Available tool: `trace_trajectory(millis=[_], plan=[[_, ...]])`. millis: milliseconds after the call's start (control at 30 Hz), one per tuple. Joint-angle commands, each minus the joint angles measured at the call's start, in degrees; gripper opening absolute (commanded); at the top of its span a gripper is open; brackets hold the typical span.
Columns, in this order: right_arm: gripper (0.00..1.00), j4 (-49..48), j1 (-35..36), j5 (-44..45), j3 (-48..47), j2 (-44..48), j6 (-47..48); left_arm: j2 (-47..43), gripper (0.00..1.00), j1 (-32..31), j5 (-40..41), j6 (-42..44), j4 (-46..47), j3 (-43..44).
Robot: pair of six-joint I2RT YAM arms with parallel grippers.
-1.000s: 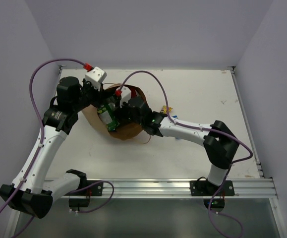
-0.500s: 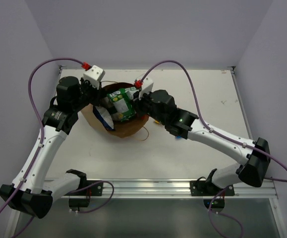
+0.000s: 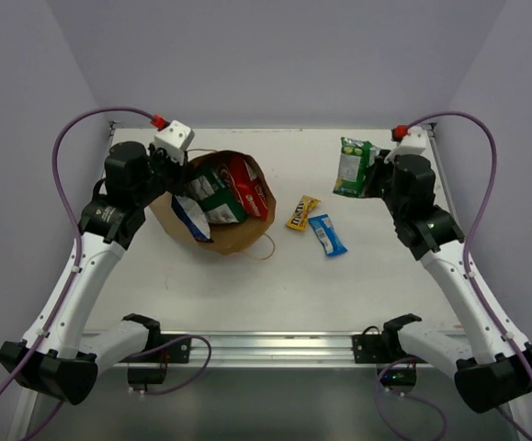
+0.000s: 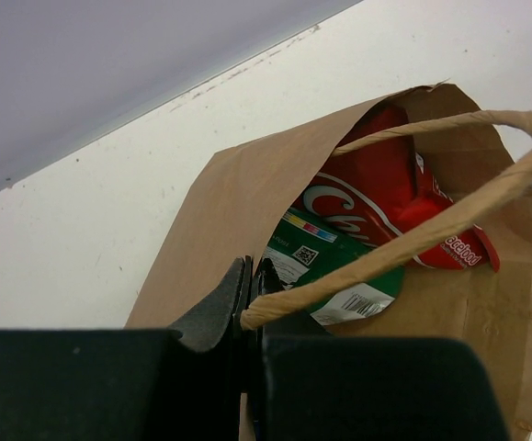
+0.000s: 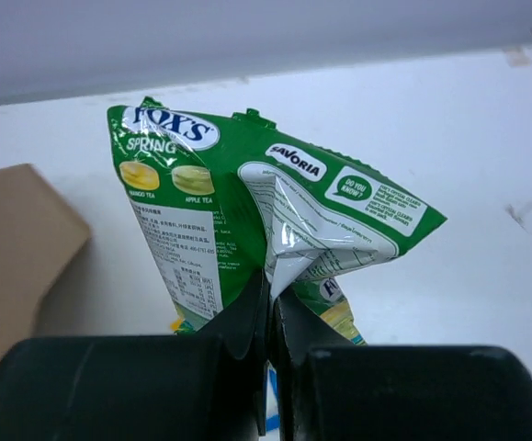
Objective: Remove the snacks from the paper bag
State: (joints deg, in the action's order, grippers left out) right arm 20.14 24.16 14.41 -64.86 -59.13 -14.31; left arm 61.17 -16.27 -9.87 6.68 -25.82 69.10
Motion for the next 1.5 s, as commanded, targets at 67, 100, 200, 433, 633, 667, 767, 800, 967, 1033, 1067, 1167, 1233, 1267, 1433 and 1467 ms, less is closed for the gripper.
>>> trace_trajectory(millis=[67, 100, 200, 433, 633, 667, 767, 800, 967, 1033, 1067, 1167, 1233, 1267, 1433, 1467], plan=[[0.0, 2.97, -15.62, -8.86, 8.15, -3.79, -8.89, -1.05, 0.0, -0.16, -4.54, 2.46, 2.09, -0.28], [0.0, 2.54, -17.03, -9.92, 9.13, -5.01, -9.77, -1.14, 0.0, -0.16, -5.85, 2.72, 2.18, -0.28], [0.0, -0.01, -21.08, -12.39, 12.56, -10.02, -13.72, -1.23, 0.0, -0.16, -8.49, 3.69, 2.18, -0.19], [0.32, -4.41, -23.9, -13.36, 14.67, -19.96, -15.58, -1.58, 0.0, -0.16, -11.4, 4.22, 2.8, -1.86], [0.86, -7.4, -17.96, -12.58, 16.18, -11.63, -9.7, -1.75, 0.0, -0.16, -11.58, 5.62, 2.97, -2.13], [0.87, -7.48, -15.83, -11.79, 15.65, -10.23, -8.21, -1.84, 0.0, -0.16, -11.75, 5.8, 2.97, -2.04], [0.9, -9.41, -6.17, -12.56, 12.92, -4.52, -3.55, -1.58, 0.0, -0.16, -11.93, 6.24, 2.97, -1.78], [0.9, -10.38, -1.45, -13.87, 12.31, -3.72, -2.06, -1.4, 0.0, -0.16, -11.93, 6.24, 2.89, -1.69], [0.9, -17.84, 10.71, -19.94, 7.48, -3.79, -0.46, -1.22, 0.0, -0.16, -12.28, 5.28, 2.8, -1.51], [0.9, -19.69, 16.34, -20.39, 4.85, -6.68, 0.94, -1.23, 0.0, -0.16, -12.37, 4.49, 2.71, -1.43], [0.9, -21.27, 17.83, -20.74, 3.7, -8.09, 1.21, -1.23, 0.0, -0.16, -12.45, 4.4, 2.62, -1.34], [0.9, -21.9, 22.76, -21.1, -0.7, -14.15, 2.17, -1.05, 0.0, -0.16, -12.02, 3.61, 2.1, -0.81], [0.89, -23.82, 25.49, -21.01, -2.54, -17.75, 3.23, -0.88, 0.0, -0.16, -11.67, 2.73, 1.57, -0.2], [0.89, -24.18, 26.1, -21.44, -3.16, -19.08, 3.58, -0.7, 0.0, -0.16, -11.32, 2.47, 1.48, 0.07], [0.86, -24.8, 27.69, -20.66, -7.55, -26.2, 3.67, -0.26, 0.0, -0.16, -10.96, 0.36, 1.3, 0.24], [0.86, -24.71, 27.69, -20.39, -8.08, -28.12, 3.67, -0.26, 0.0, -0.16, -11.05, 0.18, 1.22, 0.16]])
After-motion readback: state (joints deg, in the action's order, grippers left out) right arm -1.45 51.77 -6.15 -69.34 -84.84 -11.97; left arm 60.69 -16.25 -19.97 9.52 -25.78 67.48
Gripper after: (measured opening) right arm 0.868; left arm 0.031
